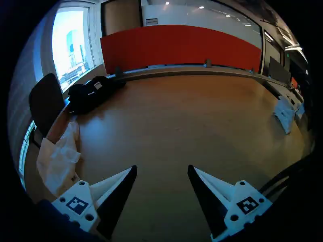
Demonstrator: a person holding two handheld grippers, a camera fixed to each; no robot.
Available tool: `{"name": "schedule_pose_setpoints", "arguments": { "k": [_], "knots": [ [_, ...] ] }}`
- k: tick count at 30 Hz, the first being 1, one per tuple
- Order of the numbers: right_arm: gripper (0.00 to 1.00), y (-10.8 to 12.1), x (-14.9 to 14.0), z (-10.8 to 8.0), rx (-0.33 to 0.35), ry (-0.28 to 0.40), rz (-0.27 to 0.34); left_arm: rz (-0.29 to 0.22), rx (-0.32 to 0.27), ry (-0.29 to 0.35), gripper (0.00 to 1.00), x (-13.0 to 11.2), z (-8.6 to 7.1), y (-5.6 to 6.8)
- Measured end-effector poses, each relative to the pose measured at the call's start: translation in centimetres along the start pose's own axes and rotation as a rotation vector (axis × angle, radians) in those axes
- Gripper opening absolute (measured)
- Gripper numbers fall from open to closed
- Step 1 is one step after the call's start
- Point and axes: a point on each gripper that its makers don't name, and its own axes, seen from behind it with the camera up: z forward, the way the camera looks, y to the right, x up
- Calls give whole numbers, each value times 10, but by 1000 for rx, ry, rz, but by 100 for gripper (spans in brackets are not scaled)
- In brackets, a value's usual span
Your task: Fold towel
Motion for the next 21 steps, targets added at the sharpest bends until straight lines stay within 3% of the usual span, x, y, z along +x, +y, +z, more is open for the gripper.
{"name": "schedule_pose_setpoints", "arguments": {
  "k": [12, 21],
  "knots": [
    [5, 2, -13, 11, -31, -34, 30, 5, 0, -2, 93, -1, -1, 0],
    [7, -3, -13, 8, -29, -27, 29, 1, 2, -1, 93, -2, -1, -3]
  ]
}}
